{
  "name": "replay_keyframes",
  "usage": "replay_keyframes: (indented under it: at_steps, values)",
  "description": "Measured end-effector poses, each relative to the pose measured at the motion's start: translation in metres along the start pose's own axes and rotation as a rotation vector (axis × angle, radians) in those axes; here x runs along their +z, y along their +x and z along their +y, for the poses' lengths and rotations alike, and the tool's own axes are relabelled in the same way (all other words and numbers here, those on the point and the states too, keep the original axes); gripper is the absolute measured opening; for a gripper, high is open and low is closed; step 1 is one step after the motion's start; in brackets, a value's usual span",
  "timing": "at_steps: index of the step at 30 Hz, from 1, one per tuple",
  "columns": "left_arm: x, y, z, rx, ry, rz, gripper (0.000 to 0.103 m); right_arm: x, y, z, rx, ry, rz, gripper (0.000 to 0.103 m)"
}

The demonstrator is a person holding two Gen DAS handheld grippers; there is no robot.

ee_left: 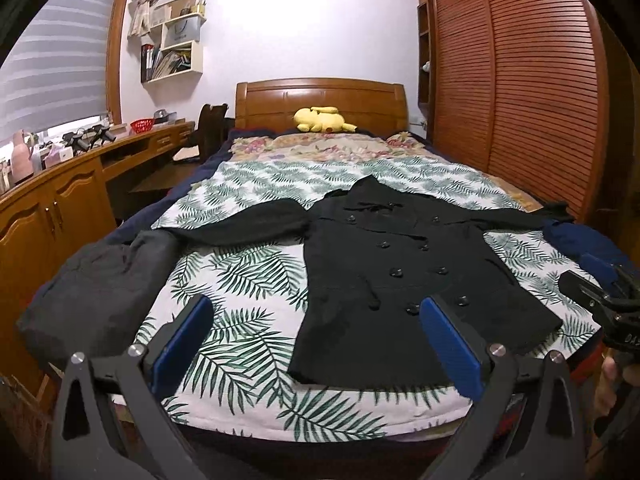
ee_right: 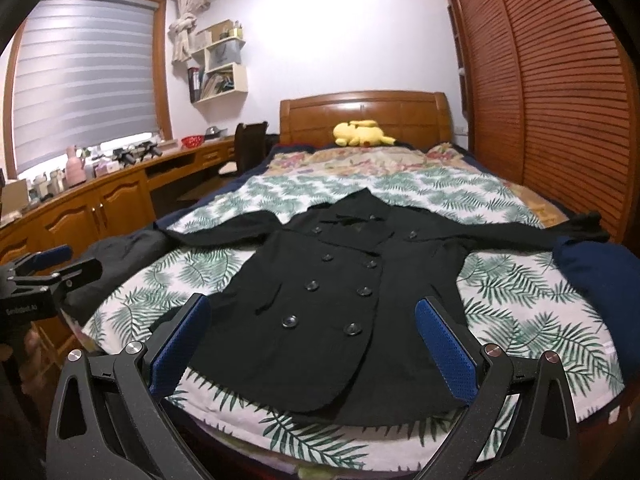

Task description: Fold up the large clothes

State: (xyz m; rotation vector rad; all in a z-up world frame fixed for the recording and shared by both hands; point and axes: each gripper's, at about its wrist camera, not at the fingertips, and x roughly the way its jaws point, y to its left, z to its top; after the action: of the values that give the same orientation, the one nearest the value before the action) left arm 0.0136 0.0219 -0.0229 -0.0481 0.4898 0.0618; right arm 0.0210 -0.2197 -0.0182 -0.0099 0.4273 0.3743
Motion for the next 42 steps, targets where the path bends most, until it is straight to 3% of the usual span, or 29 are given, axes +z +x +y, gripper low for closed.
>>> replay_keyframes:
  at_steps: [10, 24, 30, 35, 42]
  values:
    - [-0.011, 0.043, 0.030, 0.045, -0.014, 0.061, 0.103, -0.003, 0.058, 0.003, 0.048, -0.032, 0.046, 0.103]
    - [-0.015, 0.118, 0.073, 0.097, -0.014, 0.162, 0.103, 0.032, 0.152, 0.023, 0.123, -0.123, 0.038, 0.103]
    - [-0.025, 0.142, 0.096, 0.105, -0.054, 0.230, 0.103, 0.045, 0.207, 0.047, 0.206, -0.220, 0.107, 0.103]
    - [-0.022, 0.167, 0.117, 0.139, -0.069, 0.273, 0.103, 0.026, 0.266, 0.061, 0.224, -0.292, 0.215, 0.103]
    - [0.007, 0.217, 0.148, 0.189, -0.046, 0.305, 0.103, -0.006, 0.297, 0.058, 0.258, -0.297, 0.293, 0.103]
